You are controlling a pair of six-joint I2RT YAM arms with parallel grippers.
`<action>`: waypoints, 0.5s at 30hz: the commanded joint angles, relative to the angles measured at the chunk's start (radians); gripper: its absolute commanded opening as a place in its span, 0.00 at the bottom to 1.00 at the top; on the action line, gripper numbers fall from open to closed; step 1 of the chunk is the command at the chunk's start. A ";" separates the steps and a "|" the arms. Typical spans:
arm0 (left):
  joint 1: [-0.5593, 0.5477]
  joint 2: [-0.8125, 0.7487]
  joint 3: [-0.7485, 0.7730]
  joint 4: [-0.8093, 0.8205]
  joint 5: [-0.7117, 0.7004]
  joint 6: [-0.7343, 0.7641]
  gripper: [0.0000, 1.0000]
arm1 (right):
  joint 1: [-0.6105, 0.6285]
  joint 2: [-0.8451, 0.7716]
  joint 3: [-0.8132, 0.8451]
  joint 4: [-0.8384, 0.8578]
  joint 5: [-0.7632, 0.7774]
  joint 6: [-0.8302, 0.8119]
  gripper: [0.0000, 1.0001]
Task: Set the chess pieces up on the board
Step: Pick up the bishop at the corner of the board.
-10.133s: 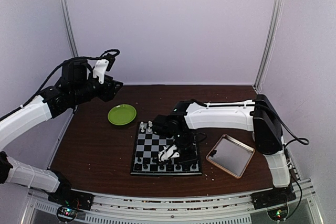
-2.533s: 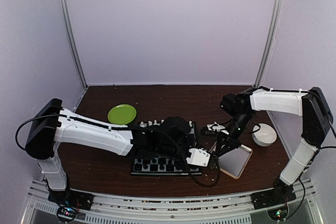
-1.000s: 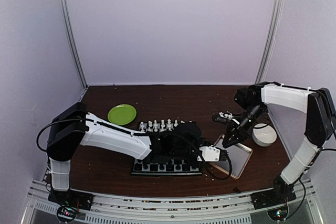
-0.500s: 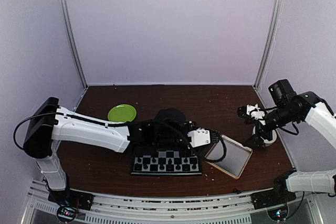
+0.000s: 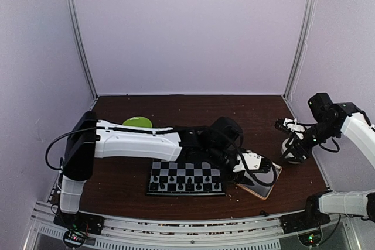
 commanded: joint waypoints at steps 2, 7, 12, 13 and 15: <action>-0.027 0.174 0.198 -0.146 0.115 -0.004 0.42 | -0.033 -0.032 -0.022 0.061 0.119 0.125 0.67; -0.055 0.345 0.379 -0.217 0.163 -0.019 0.44 | -0.040 -0.021 -0.022 0.066 0.107 0.132 0.67; -0.072 0.405 0.491 -0.264 0.182 -0.018 0.46 | -0.039 0.014 -0.008 0.061 0.090 0.112 0.68; -0.072 0.400 0.494 -0.274 0.174 -0.018 0.45 | -0.039 0.024 -0.003 0.046 0.076 0.100 0.67; -0.076 0.347 0.426 -0.254 0.127 -0.020 0.43 | -0.040 0.030 -0.006 0.007 0.030 0.060 0.63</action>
